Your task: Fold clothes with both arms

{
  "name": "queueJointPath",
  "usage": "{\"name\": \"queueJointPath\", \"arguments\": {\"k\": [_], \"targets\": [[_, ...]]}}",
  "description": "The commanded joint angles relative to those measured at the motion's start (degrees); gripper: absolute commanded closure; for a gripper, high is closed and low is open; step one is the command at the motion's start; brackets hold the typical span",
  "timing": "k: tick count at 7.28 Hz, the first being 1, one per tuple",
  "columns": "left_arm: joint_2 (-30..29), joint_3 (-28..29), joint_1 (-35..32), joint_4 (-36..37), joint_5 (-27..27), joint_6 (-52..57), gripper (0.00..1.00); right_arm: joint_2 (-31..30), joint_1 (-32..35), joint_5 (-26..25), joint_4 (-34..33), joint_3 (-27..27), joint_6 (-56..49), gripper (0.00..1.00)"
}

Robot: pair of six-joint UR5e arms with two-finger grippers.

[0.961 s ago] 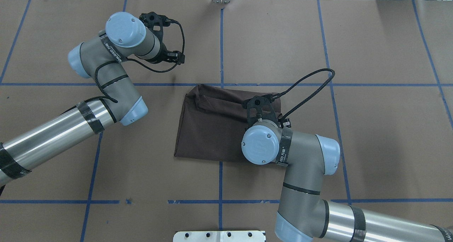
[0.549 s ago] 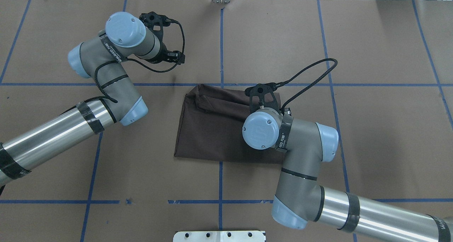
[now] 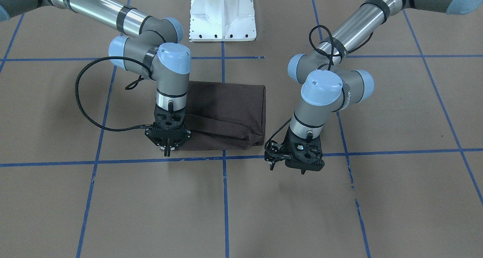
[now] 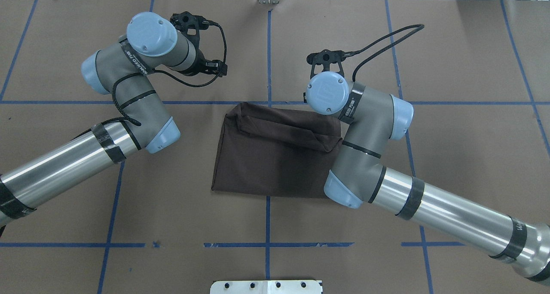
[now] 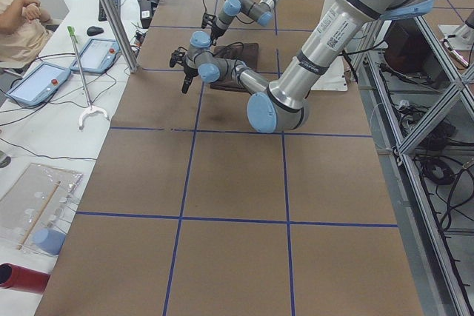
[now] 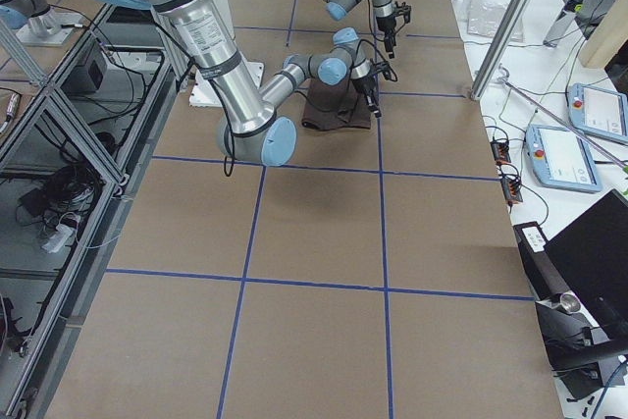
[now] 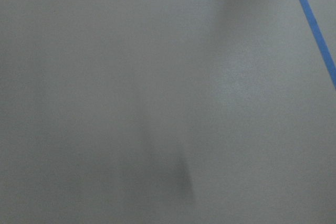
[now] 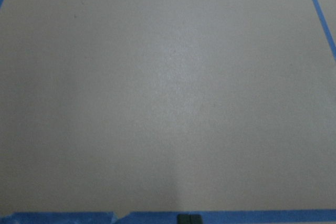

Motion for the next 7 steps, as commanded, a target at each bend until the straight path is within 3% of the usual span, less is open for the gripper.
{"name": "queueJointPath", "arguments": {"k": [1, 4, 6, 7], "targets": [[0.54, -3.73, 0.42, 0.47, -0.09, -1.54, 0.0, 0.43, 6.23, 10.11, -0.61, 2.31, -3.53, 0.0], [0.89, -8.82, 3.59, 1.34, -0.35, -8.05, 0.0, -1.84, 16.94, 25.74, -0.61, 4.86, -10.47, 0.0], [7.09, -24.05, 2.98, 14.89, -3.16, -2.22, 0.0, -10.6, 25.73, 35.34, -0.96, 10.65, -22.48, 0.0], [9.92, -31.97, -0.16, 23.06, -3.17, 6.96, 0.0, -14.74, 29.95, 38.08, -2.96, 12.85, -30.55, 0.0]]}}
